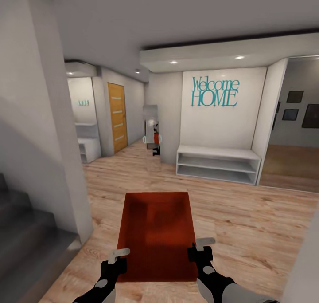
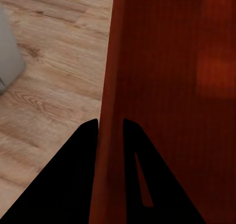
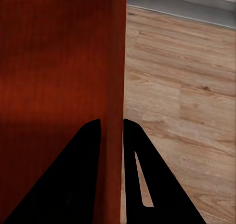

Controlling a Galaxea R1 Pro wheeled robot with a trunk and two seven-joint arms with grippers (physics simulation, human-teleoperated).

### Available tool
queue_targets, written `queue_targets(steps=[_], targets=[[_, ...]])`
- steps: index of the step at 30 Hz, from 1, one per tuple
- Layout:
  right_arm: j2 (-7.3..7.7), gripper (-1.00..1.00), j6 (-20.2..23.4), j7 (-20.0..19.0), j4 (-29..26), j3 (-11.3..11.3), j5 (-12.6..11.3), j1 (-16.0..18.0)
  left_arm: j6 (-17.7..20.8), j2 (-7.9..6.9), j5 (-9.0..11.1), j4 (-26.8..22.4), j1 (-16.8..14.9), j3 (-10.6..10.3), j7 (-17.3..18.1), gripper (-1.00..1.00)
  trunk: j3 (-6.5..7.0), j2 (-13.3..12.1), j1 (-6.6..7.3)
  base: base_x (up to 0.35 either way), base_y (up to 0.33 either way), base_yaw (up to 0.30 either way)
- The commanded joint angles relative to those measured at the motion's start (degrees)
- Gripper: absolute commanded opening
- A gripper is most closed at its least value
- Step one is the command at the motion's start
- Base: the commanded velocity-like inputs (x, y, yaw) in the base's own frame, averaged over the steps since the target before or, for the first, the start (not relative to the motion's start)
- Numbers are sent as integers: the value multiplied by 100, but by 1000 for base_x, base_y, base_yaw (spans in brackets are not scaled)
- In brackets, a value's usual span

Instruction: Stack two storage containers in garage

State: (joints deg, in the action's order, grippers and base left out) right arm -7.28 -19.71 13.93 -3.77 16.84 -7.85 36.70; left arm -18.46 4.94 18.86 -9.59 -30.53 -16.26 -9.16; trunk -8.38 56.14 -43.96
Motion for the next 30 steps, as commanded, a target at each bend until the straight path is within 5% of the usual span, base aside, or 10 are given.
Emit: queue_targets(steps=[1, 30], targets=[[-1, -100, 10, -162, 17, -242, -50, 7, -70, -19, -93, -25, -6, 62, -60, -100, -8, 6, -4, 322, 0, 0], [-1, -100, 4, -162, 17, -242, -50, 7, -79, -15, -93, -39, -6, 62, -60, -100, -8, 6, -4, 322, 0, 0]])
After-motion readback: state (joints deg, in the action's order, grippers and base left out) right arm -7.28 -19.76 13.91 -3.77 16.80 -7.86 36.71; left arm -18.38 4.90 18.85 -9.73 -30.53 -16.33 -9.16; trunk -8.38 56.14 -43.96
